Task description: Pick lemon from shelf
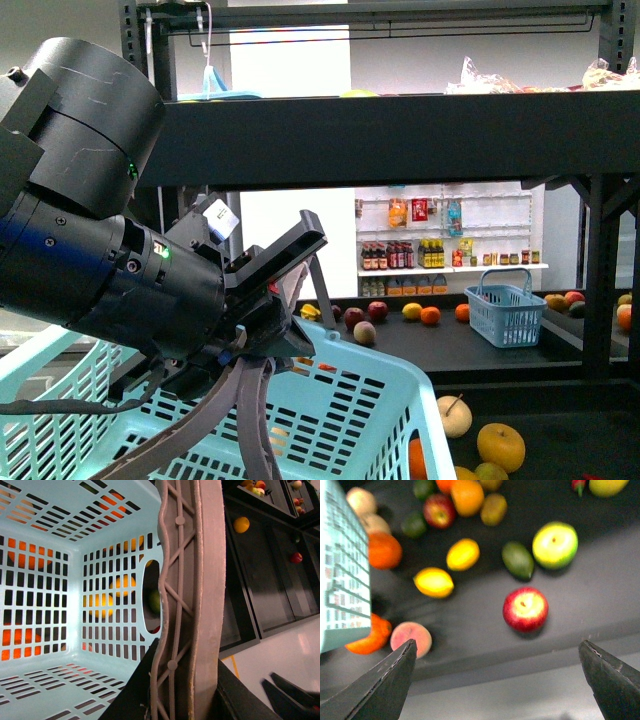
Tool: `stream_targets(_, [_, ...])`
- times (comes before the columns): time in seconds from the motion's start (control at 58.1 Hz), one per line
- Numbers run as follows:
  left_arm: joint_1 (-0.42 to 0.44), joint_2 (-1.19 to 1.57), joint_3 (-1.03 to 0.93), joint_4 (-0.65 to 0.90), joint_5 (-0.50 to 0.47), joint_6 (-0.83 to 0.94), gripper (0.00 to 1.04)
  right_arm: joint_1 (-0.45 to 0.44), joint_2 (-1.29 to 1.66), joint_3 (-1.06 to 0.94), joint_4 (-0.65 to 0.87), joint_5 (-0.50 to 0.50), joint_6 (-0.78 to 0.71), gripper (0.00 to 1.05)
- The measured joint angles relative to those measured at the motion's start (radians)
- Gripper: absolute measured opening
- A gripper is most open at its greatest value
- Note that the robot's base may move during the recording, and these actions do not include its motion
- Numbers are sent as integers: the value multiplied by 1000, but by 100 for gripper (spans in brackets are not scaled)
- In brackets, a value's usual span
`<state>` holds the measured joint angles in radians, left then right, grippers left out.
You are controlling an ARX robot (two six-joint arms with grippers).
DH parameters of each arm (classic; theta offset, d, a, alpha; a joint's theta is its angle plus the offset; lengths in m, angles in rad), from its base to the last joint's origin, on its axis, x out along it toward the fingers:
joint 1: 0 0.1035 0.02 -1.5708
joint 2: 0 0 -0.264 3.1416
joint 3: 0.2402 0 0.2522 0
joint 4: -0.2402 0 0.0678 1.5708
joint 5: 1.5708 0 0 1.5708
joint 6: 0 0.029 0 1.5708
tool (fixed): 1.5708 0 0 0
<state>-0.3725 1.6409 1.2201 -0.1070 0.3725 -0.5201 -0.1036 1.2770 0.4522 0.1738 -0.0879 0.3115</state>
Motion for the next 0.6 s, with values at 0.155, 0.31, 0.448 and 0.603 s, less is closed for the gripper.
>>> stream_targets(0.155, [0,0,0,0,1,-1,18,0,470,242,-79,39,171,97])
stream_targets(0.31, [0,0,0,0,1,0,18,39,695,423,-149,60,314,97])
stream_targets(0.448, [0,0,0,0,2,0,18,93,849,568,-176,105,359,97])
stream_targets(0.603, [0,0,0,0,1,0,18,116,988,728,-266,104,420,97])
